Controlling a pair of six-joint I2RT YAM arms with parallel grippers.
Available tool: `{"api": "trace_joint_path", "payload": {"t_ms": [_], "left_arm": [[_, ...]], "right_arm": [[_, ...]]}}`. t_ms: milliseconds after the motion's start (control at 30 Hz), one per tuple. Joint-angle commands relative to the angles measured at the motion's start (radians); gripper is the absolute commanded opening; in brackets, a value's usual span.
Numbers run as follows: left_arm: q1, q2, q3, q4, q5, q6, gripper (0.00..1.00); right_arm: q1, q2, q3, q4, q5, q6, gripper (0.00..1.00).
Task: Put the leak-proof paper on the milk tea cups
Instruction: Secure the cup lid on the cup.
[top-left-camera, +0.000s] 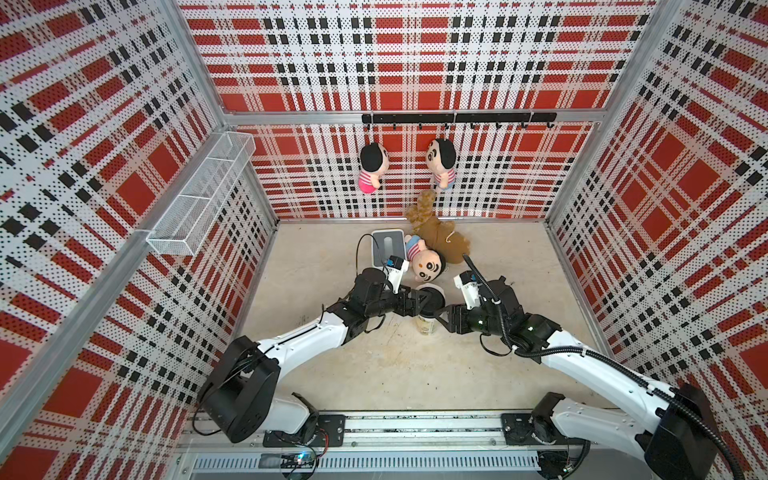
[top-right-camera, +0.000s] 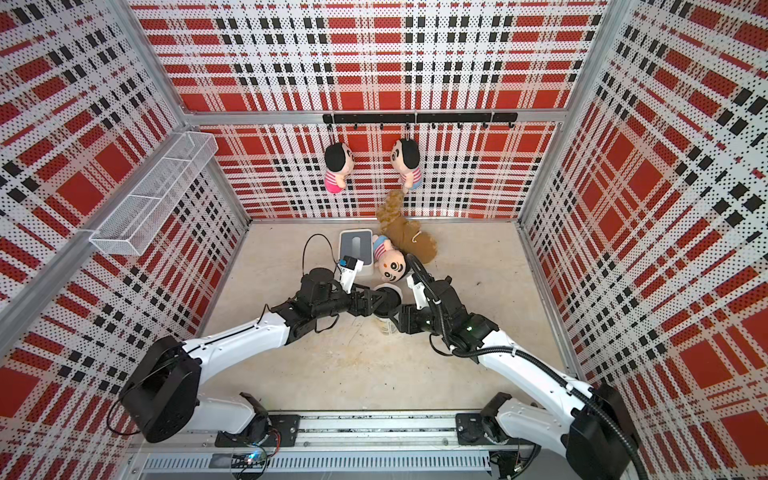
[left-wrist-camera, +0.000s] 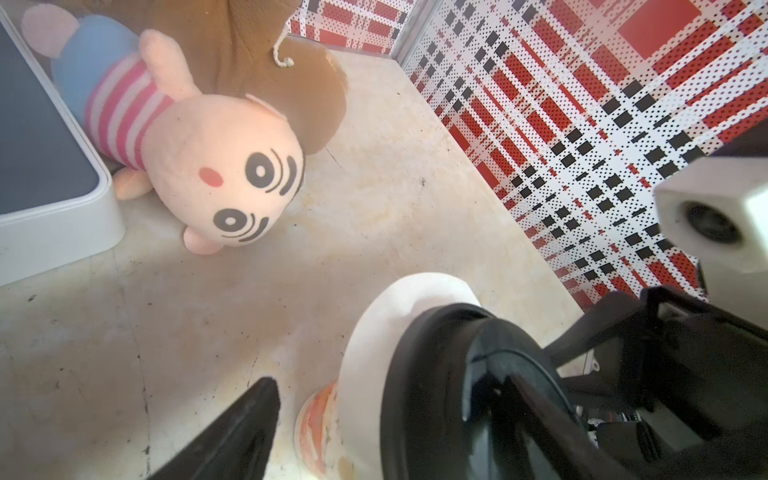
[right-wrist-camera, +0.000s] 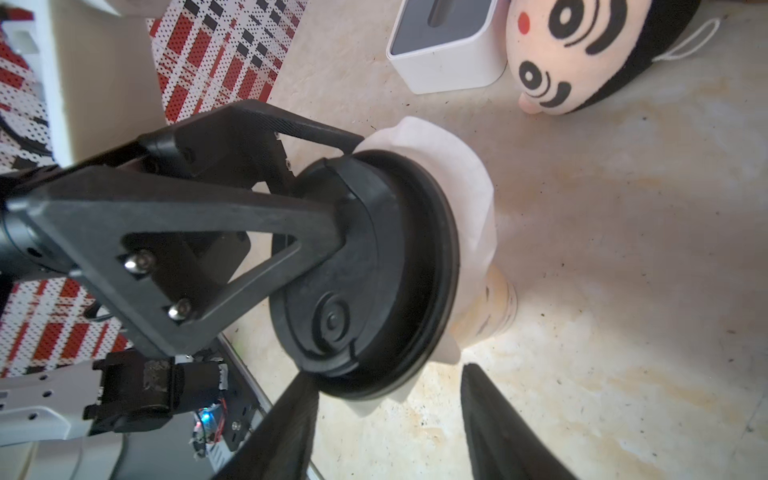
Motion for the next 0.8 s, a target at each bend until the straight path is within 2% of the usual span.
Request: {"api": "trace_joint_path", "payload": {"t_ms": [0, 300, 433, 600, 767], "left_arm": [[-0.01, 0.058, -0.047, -0.212, -0.009, 0.051, 0.86], [-0.011, 0.061, -0.047, -0.212, -0.006, 0.054, 0.85], [-0.01, 0.068, -0.047, -0.212, -0.005, 0.056, 0.85], [-0.004, 0.065, -0.046, -0.215, 0.002, 0.06, 0.84], [-0.001, 0.069, -0.043, -0.213, 0.001, 0.057, 0.84]], "right_arm": [[-0.013, 0.03, -0.038, -0.019, 0.019, 0.056, 0.54], [-0.015, 0.043, -0.132, -0.063, 0.041, 0.185, 0.37], [-0.014, 0.02, -0.161, -0.023, 0.022, 0.194, 0.36], [-0.016, -0.015, -0.012, -0.073, 0.007, 0.109, 0.41], [-0.05, 0.02, 0.147, -0.094, -0.013, 0.04, 0.41]]}}
